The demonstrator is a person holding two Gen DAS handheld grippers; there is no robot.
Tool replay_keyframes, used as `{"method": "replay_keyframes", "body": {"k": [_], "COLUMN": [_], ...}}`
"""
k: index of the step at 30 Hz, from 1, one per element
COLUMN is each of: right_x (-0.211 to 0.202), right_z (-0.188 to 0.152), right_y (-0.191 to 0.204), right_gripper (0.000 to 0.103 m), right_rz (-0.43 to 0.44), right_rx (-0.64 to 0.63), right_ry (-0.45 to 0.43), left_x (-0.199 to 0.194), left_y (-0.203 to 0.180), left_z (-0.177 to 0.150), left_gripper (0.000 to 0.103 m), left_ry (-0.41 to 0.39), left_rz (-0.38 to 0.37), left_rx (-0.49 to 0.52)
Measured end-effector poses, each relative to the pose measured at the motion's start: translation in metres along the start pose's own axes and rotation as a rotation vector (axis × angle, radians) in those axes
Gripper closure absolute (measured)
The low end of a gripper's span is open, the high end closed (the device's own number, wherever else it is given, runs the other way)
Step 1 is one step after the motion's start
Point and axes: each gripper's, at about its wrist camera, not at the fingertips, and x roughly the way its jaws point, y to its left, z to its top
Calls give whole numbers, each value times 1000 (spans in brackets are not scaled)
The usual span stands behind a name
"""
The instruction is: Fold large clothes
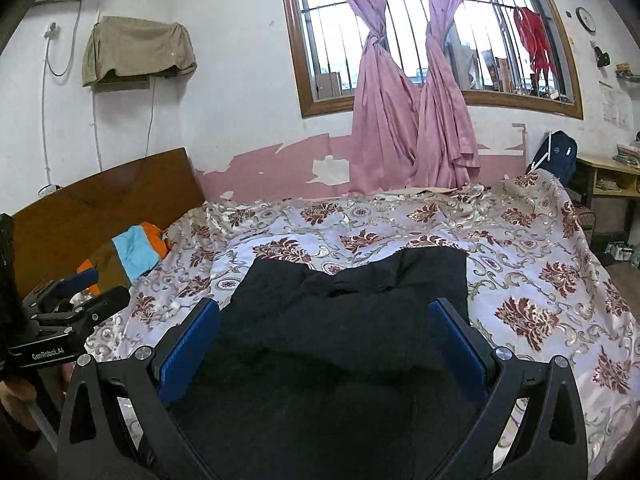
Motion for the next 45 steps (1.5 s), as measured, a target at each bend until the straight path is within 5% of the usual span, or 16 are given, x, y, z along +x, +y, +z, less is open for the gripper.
{"method": "replay_keyframes", "body": {"k": [15,22,35,45], "right_x": [-74,-87,-107,-111], "right_z": [-29,-61,-108,-154], "right_y": [10,12,9,18], "right_gripper": [2,2,2,2], "right_rz": [-9,-29,-128,-161], "right_rx": [4,-12,-21,-105], "right_ry": [-45,-21,0,95], "left_x": [-65,-93,-96,-79], "left_y": [-14,-19,-15,6], "left_z": [-32,-57,-111,-165], "left_gripper": [0,0,0,0], "left_ry": [-84,-133,-51,106], "left_rz": [47,167,104,48], "left_rx": [75,89,29,-11]}}
